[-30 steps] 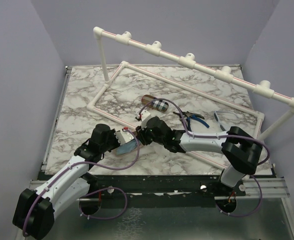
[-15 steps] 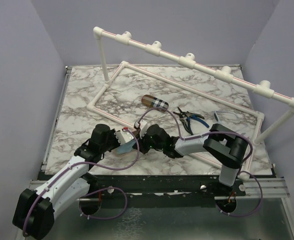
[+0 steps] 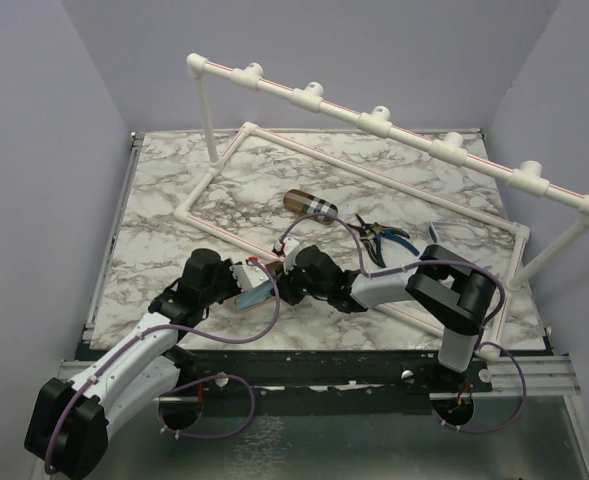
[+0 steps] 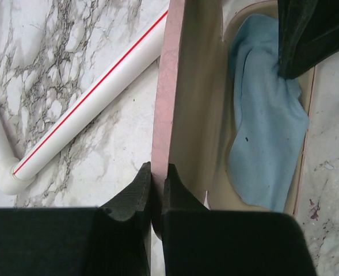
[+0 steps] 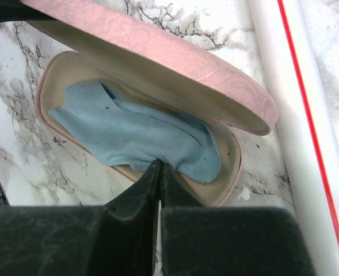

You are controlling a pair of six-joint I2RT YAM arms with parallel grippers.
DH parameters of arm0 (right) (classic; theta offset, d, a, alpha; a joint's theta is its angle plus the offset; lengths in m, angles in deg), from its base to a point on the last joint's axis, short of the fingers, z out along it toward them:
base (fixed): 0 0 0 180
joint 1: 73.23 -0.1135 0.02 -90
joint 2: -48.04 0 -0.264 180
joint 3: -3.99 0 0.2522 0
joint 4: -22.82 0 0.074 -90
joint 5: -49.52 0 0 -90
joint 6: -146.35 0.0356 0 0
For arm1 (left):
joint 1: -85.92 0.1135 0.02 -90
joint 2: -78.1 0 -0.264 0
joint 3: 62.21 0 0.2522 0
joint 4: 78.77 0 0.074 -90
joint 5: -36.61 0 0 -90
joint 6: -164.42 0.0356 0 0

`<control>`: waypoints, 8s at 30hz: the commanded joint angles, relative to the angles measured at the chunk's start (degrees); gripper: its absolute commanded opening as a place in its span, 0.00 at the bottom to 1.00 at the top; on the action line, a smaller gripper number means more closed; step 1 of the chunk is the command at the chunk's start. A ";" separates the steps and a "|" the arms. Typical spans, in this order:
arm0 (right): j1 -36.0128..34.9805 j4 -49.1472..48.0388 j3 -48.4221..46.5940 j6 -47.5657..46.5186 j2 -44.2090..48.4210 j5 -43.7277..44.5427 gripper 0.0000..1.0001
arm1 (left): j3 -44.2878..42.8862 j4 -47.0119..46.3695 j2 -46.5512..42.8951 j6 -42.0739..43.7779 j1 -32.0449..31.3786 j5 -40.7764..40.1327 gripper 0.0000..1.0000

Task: Organize the sunglasses
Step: Place the sunglasses case at the center of the board, then fold the sunglasses at the center of the board.

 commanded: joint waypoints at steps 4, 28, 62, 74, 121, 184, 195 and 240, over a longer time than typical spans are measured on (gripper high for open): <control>0.19 3.85 -0.78 -2.75 5.91 -1.59 0.12 | 1.02 -1.92 -0.52 3.54 -0.11 1.06 0.00; 6.26 10.87 3.77 1.35 16.58 7.80 0.18 | 1.57 -0.45 -2.20 6.79 -0.11 2.10 0.32; 12.88 30.11 2.83 -1.10 28.86 21.59 0.52 | -9.05 14.32 -0.89 -5.63 -0.11 14.01 0.76; 42.23 44.03 2.79 -7.77 29.67 29.02 1.00 | -6.60 2.76 -6.52 -19.24 -0.02 13.21 0.99; 57.23 47.54 -5.15 -19.61 10.36 22.50 0.60 | -5.02 2.28 -9.37 -18.02 0.42 12.24 0.99; 1.31 -1.68 0.25 -24.02 39.03 -32.31 0.01 | -15.47 -19.92 -17.40 -64.31 0.57 34.10 0.53; 1.11 -1.76 -0.65 -24.43 38.02 -32.81 0.00 | -13.18 -25.58 -15.99 -67.51 0.52 36.21 0.25; 1.41 8.61 -14.75 -25.12 17.45 -30.38 0.00 | -25.74 23.65 -21.77 3.79 0.33 44.59 0.00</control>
